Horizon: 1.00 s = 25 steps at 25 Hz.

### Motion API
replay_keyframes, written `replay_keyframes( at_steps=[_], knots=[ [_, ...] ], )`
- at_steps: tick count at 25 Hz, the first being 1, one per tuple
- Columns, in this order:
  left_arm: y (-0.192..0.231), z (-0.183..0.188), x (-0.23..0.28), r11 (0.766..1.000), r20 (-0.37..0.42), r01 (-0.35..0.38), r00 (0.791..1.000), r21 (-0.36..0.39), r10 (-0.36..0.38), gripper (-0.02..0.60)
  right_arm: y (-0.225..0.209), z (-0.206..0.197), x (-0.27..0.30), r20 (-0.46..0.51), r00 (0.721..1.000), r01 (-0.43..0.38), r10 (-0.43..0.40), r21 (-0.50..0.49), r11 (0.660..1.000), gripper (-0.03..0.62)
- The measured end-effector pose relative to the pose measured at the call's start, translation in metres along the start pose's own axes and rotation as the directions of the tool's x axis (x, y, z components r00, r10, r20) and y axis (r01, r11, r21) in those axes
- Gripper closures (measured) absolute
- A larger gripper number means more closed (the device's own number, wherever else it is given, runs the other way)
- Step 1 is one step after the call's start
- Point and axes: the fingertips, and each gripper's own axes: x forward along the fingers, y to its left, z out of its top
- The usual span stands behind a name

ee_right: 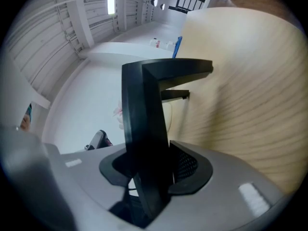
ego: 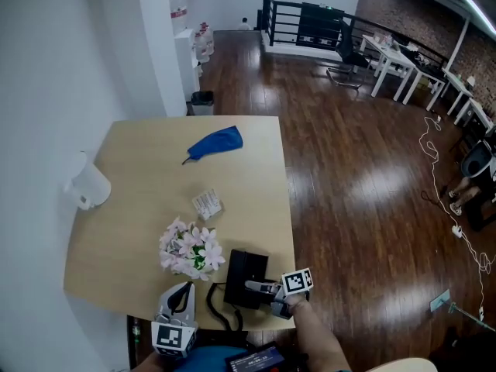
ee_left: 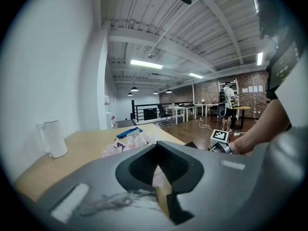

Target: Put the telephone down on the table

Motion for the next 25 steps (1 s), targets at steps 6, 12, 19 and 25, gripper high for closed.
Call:
replay_keyframes(
  at_steps=[6,12,19,25],
  knots=[
    [-0.003,-0.008,0.012,1.000,0.016,0.026,1.000,0.000,-0.026,0.568,-0.015,0.005,-0.001,-0.003,0.995,0.102,-0.102,0.061,0.993,0.408],
    [-0.012,-0.005,0.022,0.998,0.032,0.065,0.997,-0.018,-0.064,0.568,-0.029,0.002,-0.028,0.036,0.944,0.325,-0.327,0.049,0.945,0.348],
    [-0.028,0.012,0.029,0.991,0.084,0.137,0.987,0.000,-0.136,0.568,-0.007,0.022,-0.093,0.250,0.701,0.707,-0.668,-0.114,0.698,0.442],
    [-0.036,0.019,0.014,0.971,0.123,0.236,0.963,0.038,-0.239,0.568,0.072,0.030,-0.099,0.485,0.509,0.853,-0.711,-0.172,0.493,0.605]
  ],
)
